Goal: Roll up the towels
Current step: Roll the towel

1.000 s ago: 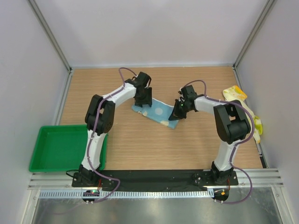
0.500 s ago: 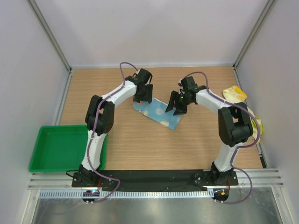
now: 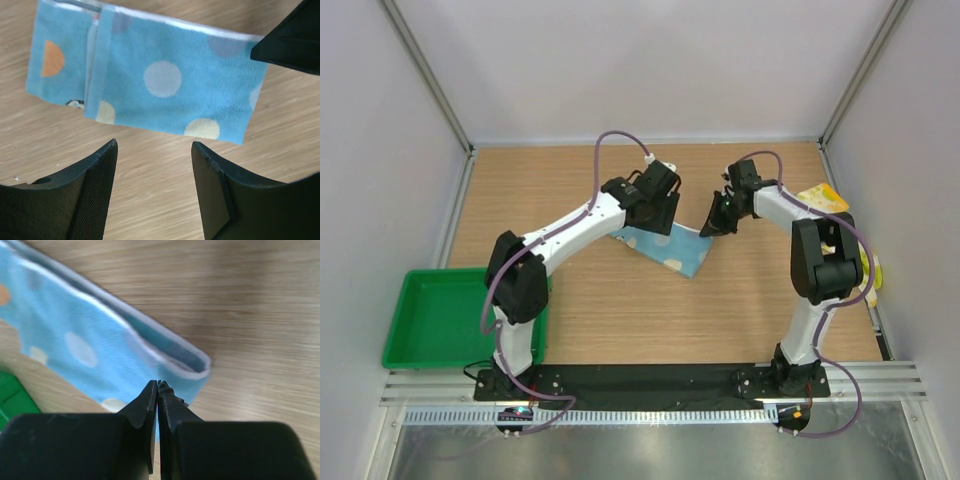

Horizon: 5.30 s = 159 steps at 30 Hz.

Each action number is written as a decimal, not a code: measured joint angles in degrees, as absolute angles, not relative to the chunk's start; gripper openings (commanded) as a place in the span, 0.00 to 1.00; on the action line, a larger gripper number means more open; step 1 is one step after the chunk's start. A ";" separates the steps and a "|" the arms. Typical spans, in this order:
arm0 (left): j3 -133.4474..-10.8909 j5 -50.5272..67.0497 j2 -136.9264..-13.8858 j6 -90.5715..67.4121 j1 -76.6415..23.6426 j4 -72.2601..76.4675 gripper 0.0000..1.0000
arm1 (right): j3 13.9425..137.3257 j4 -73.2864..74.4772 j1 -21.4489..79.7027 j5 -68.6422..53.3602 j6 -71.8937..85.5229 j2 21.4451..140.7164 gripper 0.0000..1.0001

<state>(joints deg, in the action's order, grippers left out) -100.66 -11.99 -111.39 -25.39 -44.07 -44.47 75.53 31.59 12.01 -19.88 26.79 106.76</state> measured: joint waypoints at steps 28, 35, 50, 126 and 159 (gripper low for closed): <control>-91.59 -21.32 -111.28 -16.99 -64.29 -38.26 0.59 | 71.92 34.79 5.91 -13.08 27.46 91.48 0.55; -91.53 -19.88 -114.87 -15.40 -65.10 -32.45 0.58 | 69.43 37.56 0.86 -7.22 27.40 81.10 0.55; -97.91 -20.49 -126.63 -13.02 -65.10 -32.12 0.53 | 65.78 41.56 -1.26 -5.23 27.11 80.64 0.55; -73.80 5.32 -106.21 -37.98 -53.49 -16.58 0.00 | 67.33 31.09 6.13 -7.84 34.13 88.99 0.76; -63.37 19.84 -107.42 -67.31 -40.62 -16.08 0.00 | 45.84 1.56 13.15 -32.45 39.00 82.30 0.04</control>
